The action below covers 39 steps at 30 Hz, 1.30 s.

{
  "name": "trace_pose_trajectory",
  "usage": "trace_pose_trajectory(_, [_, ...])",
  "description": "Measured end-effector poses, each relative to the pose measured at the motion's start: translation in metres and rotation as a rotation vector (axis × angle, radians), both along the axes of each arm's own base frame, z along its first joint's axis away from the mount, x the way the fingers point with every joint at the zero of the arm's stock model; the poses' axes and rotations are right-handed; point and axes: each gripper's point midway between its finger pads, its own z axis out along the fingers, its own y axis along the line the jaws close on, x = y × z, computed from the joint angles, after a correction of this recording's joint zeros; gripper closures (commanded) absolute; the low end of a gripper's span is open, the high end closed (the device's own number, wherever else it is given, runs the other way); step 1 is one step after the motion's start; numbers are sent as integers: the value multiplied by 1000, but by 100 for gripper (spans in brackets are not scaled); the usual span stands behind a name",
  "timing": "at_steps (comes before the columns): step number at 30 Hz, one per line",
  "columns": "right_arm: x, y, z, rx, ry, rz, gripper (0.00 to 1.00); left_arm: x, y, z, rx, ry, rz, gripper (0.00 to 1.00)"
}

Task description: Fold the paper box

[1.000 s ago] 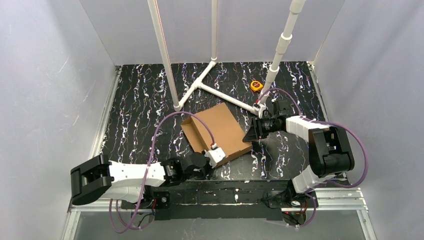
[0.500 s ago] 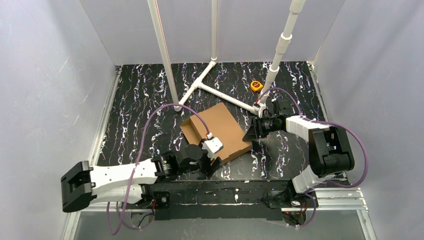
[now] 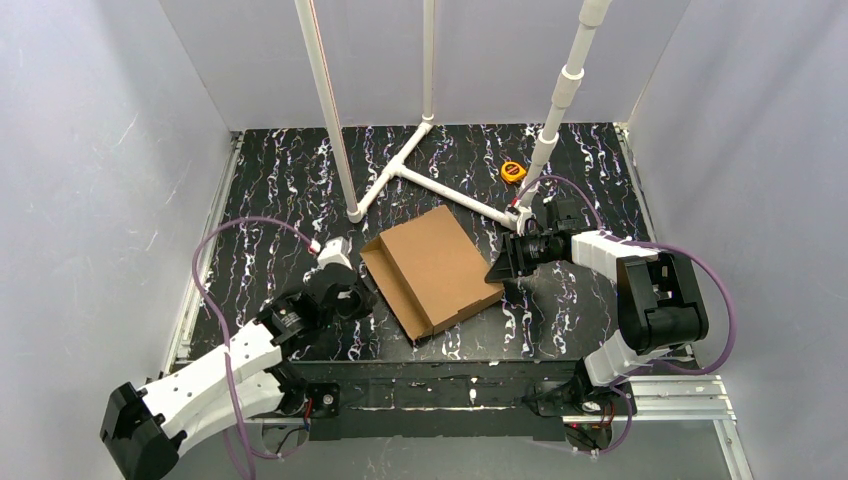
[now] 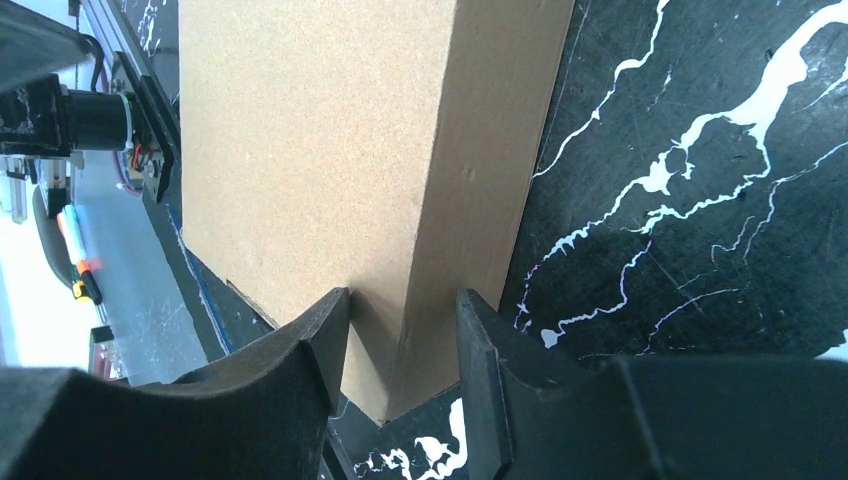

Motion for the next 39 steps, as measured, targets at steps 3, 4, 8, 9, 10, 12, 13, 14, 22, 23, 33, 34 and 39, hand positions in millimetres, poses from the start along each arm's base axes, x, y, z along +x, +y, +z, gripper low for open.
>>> trace_pose_trajectory(3, [0,0,0,0,0,0,50,-17,9,-30,-34,140,86,100])
trace_pose_trajectory(4, [0,0,0,0,0,0,50,-24,9,-40,-54,195,109,100])
trace_pose_trajectory(8, [0,0,0,0,1,0,50,-50,7,-73,-121,377,171,100])
trace_pose_trajectory(9, [0,0,0,0,2,0,50,-56,7,-82,-130,419,186,100])
trace_pose_trajectory(10, [0,0,0,0,1,0,50,-60,6,-89,-142,454,195,100])
trace_pose_trajectory(12, [0,0,0,0,1,0,50,-68,2,-100,-167,515,208,100])
trace_pose_trajectory(13, [0,0,0,0,2,0,50,-70,0,-104,-181,535,212,100])
trace_pose_trajectory(14, [0,0,0,0,2,0,50,-70,-6,-103,-207,549,207,100])
trace_pose_trajectory(22, [0,1,-1,4,7,3,50,-68,-48,-102,-274,603,135,100])
trace_pose_trajectory(23, [0,1,-1,5,7,3,50,-68,-55,-101,-272,608,120,100])
trace_pose_trajectory(33, [1,1,0,3,0,3,50,-53,-93,-78,-255,582,40,100])
trace_pose_trajectory(34, [2,1,0,2,-2,2,50,-51,-94,-78,-241,585,37,100])
trace_pose_trajectory(39, [7,0,0,-8,-20,-3,50,-47,-102,-82,-186,599,12,100])
